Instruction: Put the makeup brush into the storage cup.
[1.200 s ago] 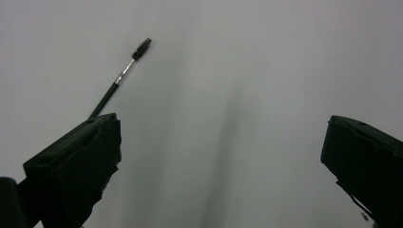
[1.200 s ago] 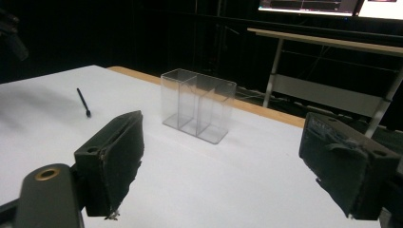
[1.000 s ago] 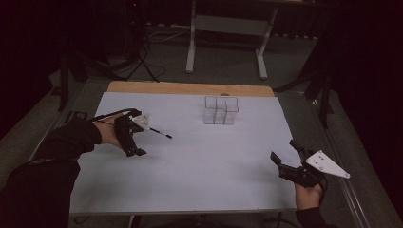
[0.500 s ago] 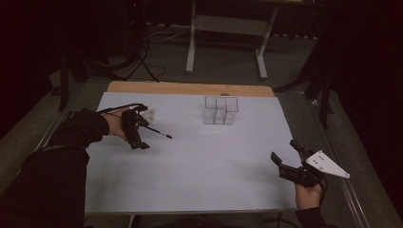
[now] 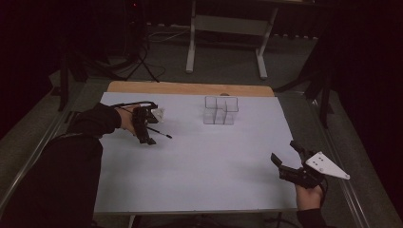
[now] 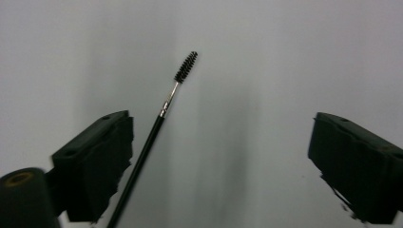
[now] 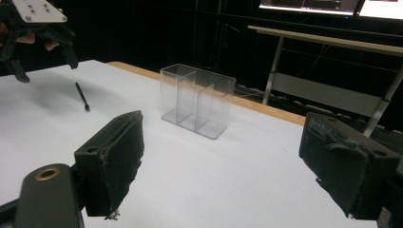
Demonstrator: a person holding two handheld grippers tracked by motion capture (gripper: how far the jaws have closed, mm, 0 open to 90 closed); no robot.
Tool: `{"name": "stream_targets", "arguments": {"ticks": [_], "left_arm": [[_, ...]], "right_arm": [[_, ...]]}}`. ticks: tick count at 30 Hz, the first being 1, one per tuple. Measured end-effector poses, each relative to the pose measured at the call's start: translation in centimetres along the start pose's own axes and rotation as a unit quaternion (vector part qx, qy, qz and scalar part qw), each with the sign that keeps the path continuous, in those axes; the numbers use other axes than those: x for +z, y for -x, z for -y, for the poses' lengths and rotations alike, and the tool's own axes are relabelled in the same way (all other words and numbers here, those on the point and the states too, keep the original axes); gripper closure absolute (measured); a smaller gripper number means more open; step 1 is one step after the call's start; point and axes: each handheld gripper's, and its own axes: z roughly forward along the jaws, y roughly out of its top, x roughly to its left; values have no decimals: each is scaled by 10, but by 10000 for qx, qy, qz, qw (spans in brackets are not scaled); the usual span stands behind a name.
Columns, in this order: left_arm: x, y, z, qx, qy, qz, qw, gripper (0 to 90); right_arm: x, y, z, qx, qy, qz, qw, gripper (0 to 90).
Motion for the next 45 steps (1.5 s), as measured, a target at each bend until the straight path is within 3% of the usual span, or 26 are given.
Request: {"name": "stream_targets", "arguments": {"ticks": [4, 5, 9, 16, 22, 27, 32, 34, 39, 45], "left_arm": [[5, -3, -1, 127, -59, 5, 9999, 123], [6, -5, -1, 170, -66, 96, 9998, 153], [8, -10, -3, 371, -139, 66, 9992, 238], [16, -18, -5, 589, -303, 232, 9975, 390], [23, -25, -2, 767, -315, 115, 9965, 475], [30, -29, -2, 885, -379, 139, 9953, 524], [37, -32, -4, 1092, -521, 145, 9925, 617], [38, -33, -5, 1041, -518, 195, 9930, 645], [45, -37, -7, 1053, -742, 308, 9912, 694], [51, -39, -8, 1094, -756, 302, 9907, 743]], "right_arm": [[0, 0, 1, -5, -20, -19, 10000, 148], [0, -1, 1, 3, -30, -23, 10000, 148], [-1, -1, 1, -9, -19, -7, 10000, 149], [-2, -1, 1, -22, -44, 25, 10000, 149], [-3, -1, 1, -12, -37, 36, 10000, 149], [-2, -1, 1, -24, -58, 32, 10000, 149], [-2, -1, 1, -26, -61, 25, 10000, 149], [-2, -1, 1, -24, -62, 21, 10000, 149], [-3, -2, 1, -14, -56, 22, 10000, 149], [-3, -2, 1, -29, -44, 24, 10000, 148]]}}
